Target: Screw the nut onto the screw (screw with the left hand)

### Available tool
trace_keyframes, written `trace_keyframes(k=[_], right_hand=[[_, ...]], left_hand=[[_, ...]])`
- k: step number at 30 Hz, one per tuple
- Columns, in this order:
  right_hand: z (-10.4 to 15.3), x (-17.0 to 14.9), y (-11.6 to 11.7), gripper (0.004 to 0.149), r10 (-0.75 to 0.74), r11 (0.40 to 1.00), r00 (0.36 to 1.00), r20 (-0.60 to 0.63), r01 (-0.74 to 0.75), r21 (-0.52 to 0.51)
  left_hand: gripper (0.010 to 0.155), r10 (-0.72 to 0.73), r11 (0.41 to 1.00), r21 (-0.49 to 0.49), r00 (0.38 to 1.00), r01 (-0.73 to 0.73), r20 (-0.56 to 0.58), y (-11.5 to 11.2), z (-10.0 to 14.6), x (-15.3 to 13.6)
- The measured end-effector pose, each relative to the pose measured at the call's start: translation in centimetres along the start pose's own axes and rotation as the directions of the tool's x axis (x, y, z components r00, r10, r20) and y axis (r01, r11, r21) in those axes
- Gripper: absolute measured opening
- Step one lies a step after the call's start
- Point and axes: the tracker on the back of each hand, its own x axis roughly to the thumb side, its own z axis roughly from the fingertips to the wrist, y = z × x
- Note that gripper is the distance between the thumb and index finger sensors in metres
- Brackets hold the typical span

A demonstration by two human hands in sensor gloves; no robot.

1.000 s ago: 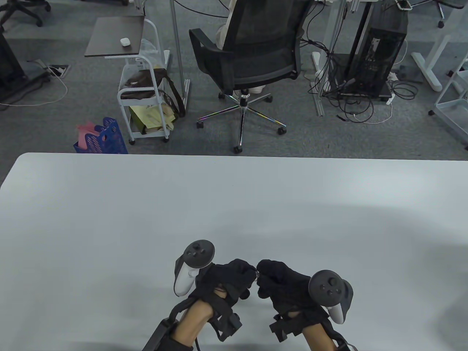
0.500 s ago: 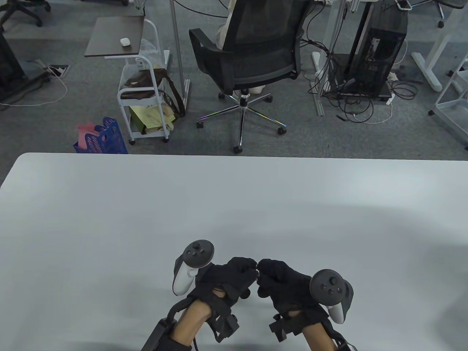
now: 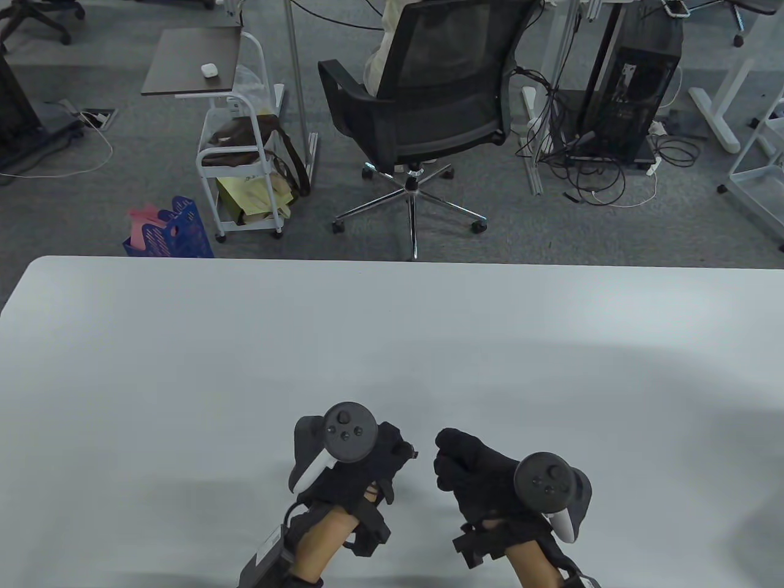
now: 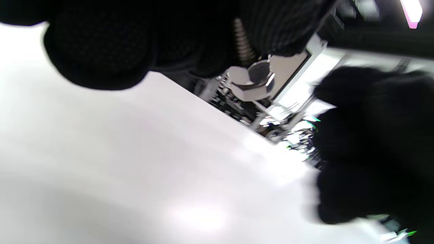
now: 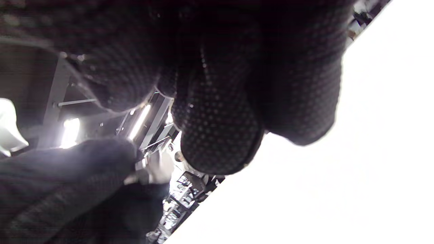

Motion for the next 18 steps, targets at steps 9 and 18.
trace_keyframes(k=[9,18], right_hand=[[-0.1,0.1,0.5,0.051,0.110,0.993,0.993,0.030,-0.111,0.042],[-0.1,-0.2,0.3,0.051,0.106,0.994,0.994,0.019,-0.106,0.038]], left_hand=[[0.050,-0.472,0.881,-0.170,0.838,0.441,-0.272,-1.0,-2.2,-4.3],[0.050,-0.562,0.823,-0.319,0.757,0.471,-0.332,-2.9,-3.0,-6.1]])
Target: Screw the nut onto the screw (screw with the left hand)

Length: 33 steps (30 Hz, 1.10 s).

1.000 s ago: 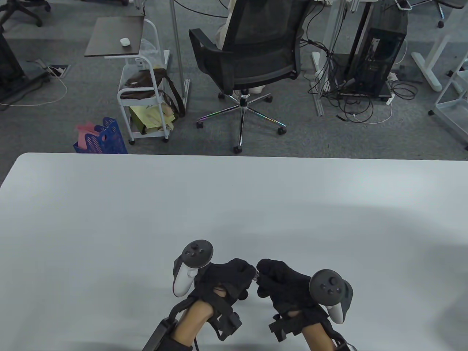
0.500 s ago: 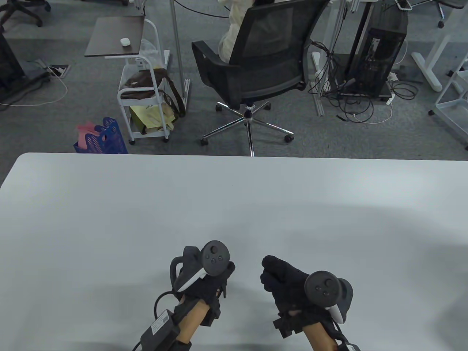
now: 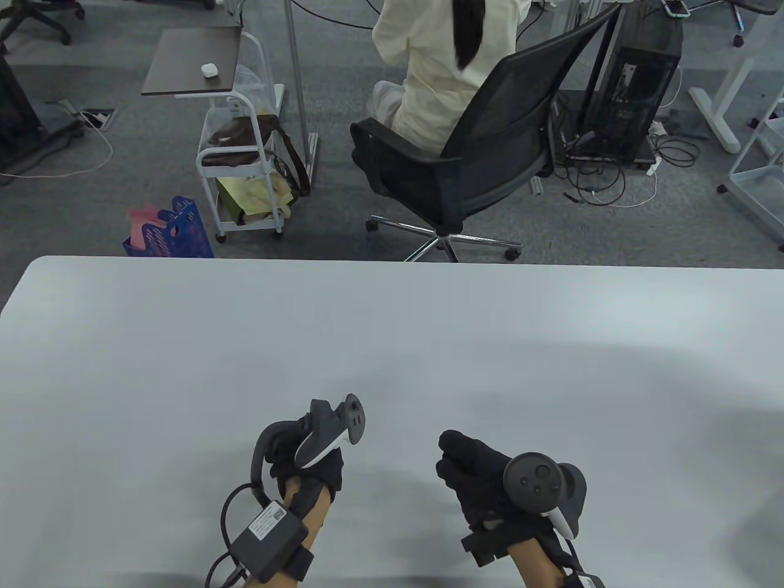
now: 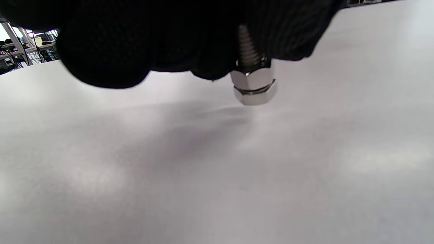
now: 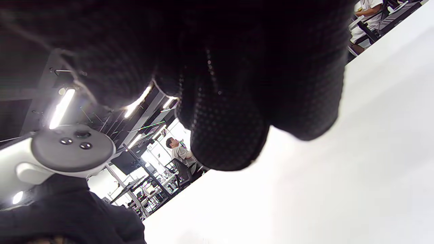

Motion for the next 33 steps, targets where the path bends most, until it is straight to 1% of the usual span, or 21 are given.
trace_keyframes(k=[3,9,11,13,14,16,18,19,21,22,23,24,26,28,30,32,33], right_hand=[[0.0,0.0,0.0,0.051,-0.006,1.000,1.000,0.001,0.006,-0.002],[0.0,-0.1,0.0,0.051,-0.011,1.000,1.000,-0.001,0.011,-0.003],[0.0,-0.1,-0.1,0.051,-0.010,1.000,1.000,0.000,0.010,-0.002],[0.0,-0.1,-0.1,0.051,-0.004,1.000,1.000,0.005,0.004,-0.008],[0.0,0.0,-0.3,0.051,0.006,1.000,1.000,0.010,-0.006,-0.017],[0.0,0.0,-0.8,0.050,0.050,0.997,0.998,0.025,-0.048,-0.053],[0.0,0.2,-1.4,0.051,0.152,0.985,0.987,0.057,-0.146,-0.095],[0.0,0.3,-1.7,0.052,0.229,0.969,0.970,0.077,-0.219,-0.117],[0.1,0.6,-2.2,0.055,0.449,0.889,0.886,0.114,-0.431,-0.156],[0.1,0.6,-2.3,0.057,0.510,0.857,0.852,0.120,-0.490,-0.160],[0.1,0.6,-2.4,0.058,0.540,0.839,0.833,0.123,-0.520,-0.163],[0.1,0.5,-2.6,0.059,0.592,0.803,0.796,0.125,-0.570,-0.173],[0.1,0.5,-2.9,0.061,0.662,0.747,0.739,0.123,-0.638,-0.187],[0.2,0.5,-3.1,0.063,0.713,0.699,0.691,0.119,-0.689,-0.191],[0.2,0.6,-3.1,0.065,0.750,0.661,0.651,0.120,-0.726,-0.190],[0.2,0.8,-2.9,0.066,0.791,0.612,0.599,0.127,-0.768,-0.187],[0.2,0.8,-2.8,0.067,0.802,0.597,0.583,0.130,-0.781,-0.185]], left_hand=[[0.049,-0.003,1.000,-0.030,1.000,0.003,-0.002,-0.4,-0.3,0.0],[0.050,-0.006,1.000,-0.025,1.000,0.006,0.003,-0.6,-0.2,0.2],[0.052,-0.009,1.000,-0.005,1.000,0.009,0.006,-0.6,-0.2,0.3],[0.056,-0.002,1.000,-0.001,1.000,0.002,0.005,-0.4,0.0,0.2],[0.061,0.014,1.000,0.007,1.000,-0.014,0.004,-0.2,0.3,0.1],[0.067,0.089,0.992,0.088,0.995,-0.092,0.037,0.9,1.2,0.1],[0.071,0.160,0.968,0.179,0.981,-0.177,0.106,2.2,2.5,0.4],[0.073,0.187,0.953,0.211,0.970,-0.218,0.158,2.7,3.1,0.7],[0.075,0.261,0.906,0.244,0.911,-0.345,0.319,3.7,4.9,1.9],[0.077,0.290,0.885,0.245,0.881,-0.395,0.374,3.9,5.6,2.5],[0.078,0.301,0.876,0.247,0.869,-0.414,0.392,4.0,6.1,3.0],[0.079,0.311,0.870,0.231,0.848,-0.436,0.429,4.1,6.7,3.8],[0.080,0.301,0.873,0.215,0.830,-0.438,0.470,4.2,7.6,4.8],[0.081,0.255,0.880,0.236,0.829,-0.412,0.498,4.1,8.2,5.7],[0.082,0.216,0.901,0.231,0.841,-0.367,0.496,3.9,8.5,6.3],[0.083,0.206,0.914,0.211,0.845,-0.347,0.494,3.5,8.5,6.8],[0.083,0.207,0.918,0.200,0.845,-0.342,0.492,3.3,8.5,7.0]])
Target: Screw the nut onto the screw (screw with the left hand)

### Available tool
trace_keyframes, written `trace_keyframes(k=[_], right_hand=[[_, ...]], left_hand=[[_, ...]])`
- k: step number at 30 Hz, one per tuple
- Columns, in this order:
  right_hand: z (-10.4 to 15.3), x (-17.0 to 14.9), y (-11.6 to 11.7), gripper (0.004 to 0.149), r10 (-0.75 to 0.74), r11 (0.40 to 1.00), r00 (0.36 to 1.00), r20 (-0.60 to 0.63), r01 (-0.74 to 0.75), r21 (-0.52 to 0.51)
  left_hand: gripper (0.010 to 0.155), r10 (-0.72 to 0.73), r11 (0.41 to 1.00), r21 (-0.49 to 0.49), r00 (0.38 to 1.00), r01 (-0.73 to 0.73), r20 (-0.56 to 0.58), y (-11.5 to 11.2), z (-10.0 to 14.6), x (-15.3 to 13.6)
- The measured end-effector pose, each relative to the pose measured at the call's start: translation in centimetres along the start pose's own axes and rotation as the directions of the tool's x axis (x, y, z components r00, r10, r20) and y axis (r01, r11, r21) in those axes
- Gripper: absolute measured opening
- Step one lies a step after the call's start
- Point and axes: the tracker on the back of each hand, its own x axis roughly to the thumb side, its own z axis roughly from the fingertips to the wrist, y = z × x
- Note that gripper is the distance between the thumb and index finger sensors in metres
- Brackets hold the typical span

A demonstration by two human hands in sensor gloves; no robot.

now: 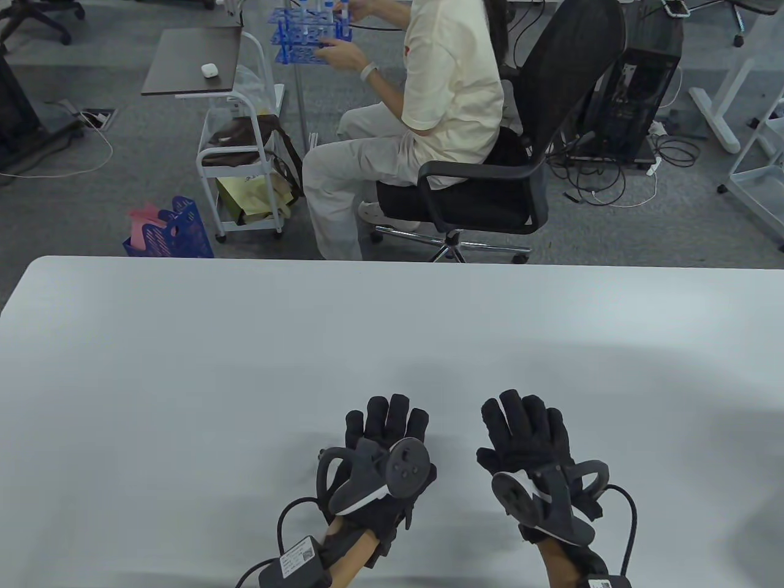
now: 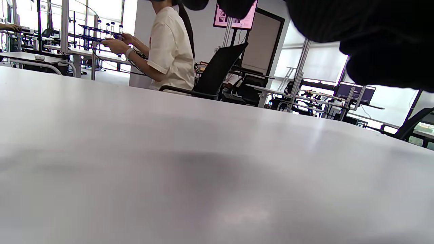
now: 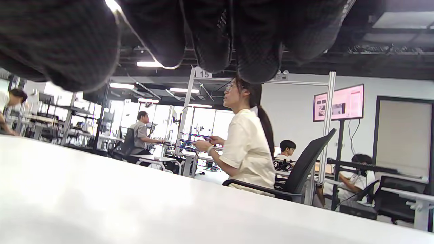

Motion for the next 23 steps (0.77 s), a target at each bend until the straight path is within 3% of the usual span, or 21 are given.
trace_keyframes(k=[11,23], right_hand=[[0.00,0.33,-0.03,0.070,0.055,0.998,0.998,0.014,-0.056,0.023],[-0.03,0.34,-0.05,0.070,0.051,0.998,0.999,0.012,-0.051,0.044]], left_hand=[[0.084,-0.015,0.997,-0.070,1.000,0.013,-0.024,-0.45,0.06,0.10],[0.084,-0.003,0.997,-0.080,1.000,0.002,-0.016,-0.58,0.06,0.26]])
